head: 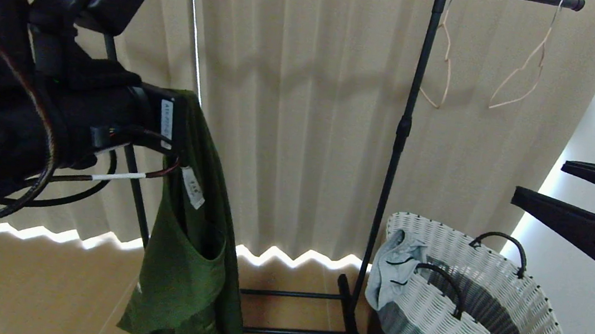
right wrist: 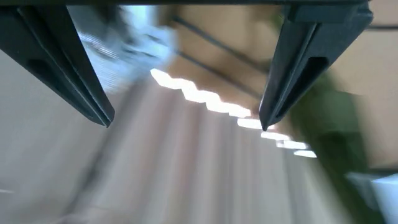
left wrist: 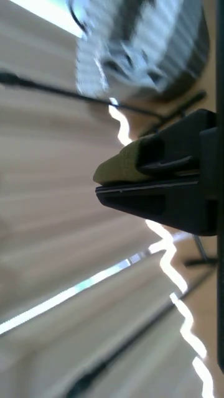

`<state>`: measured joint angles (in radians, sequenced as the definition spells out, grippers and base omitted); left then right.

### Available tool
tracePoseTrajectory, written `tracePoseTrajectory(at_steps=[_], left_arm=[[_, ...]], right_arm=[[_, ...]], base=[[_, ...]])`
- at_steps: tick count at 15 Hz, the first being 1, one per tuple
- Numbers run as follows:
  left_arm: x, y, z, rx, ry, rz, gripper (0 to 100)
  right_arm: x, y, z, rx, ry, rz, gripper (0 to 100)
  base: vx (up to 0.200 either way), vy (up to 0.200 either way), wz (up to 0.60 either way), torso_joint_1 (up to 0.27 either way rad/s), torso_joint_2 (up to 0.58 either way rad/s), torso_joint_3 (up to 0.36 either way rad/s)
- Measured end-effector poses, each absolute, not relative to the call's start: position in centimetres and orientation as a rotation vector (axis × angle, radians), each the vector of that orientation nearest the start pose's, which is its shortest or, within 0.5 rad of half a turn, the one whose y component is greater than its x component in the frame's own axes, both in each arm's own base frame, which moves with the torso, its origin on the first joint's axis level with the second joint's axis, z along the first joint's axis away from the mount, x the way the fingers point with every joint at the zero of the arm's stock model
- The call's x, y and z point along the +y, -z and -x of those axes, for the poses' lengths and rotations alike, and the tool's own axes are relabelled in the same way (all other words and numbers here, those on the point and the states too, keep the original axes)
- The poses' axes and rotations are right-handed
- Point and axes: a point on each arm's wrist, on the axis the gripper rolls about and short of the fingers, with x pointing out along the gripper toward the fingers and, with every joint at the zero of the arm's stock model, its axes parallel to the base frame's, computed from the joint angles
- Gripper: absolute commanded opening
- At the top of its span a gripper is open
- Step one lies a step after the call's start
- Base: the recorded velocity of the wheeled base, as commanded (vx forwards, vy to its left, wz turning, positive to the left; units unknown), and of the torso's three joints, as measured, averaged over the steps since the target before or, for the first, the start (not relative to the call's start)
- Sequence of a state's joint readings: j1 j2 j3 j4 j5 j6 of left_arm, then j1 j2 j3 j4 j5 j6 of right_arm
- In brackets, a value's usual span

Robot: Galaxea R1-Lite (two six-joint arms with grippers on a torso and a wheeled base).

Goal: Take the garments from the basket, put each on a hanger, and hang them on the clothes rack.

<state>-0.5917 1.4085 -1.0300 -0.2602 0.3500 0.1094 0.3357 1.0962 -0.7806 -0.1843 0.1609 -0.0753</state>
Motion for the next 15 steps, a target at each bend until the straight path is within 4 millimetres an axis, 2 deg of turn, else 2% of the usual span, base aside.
tracePoseTrajectory(at_steps=[3, 7, 11, 15], left_arm=[[-8.8, -26.9, -18.2, 0.135, 0.163, -0.201, 0], [-4.9, -24.3, -14.4, 0.163, 0.083, -0.198, 0], [-2.7, -21.2, -10.8, 0.176, 0.130, -0.164, 0], [-1.8, -20.6, -9.1, 0.142, 0.114, -0.059, 0]], right_arm=[[3.3, -25.9, -13.7, 0.125, -0.347, 0.136, 100], [1.7, -24.9, -12.3, 0.126, -0.239, 0.133, 100], [1.2, -23.0, -10.7, 0.148, -0.197, 0.161, 100], [1.1, -22.0, -9.7, 0.153, -0.195, 0.161, 100]], base=[[0.000, 0.000, 0.00, 0.000, 0.00, 0.000], [0.000, 0.000, 0.00, 0.000, 0.00, 0.000], [0.000, 0.000, 0.00, 0.000, 0.00, 0.000], [0.000, 0.000, 0.00, 0.000, 0.00, 0.000]])
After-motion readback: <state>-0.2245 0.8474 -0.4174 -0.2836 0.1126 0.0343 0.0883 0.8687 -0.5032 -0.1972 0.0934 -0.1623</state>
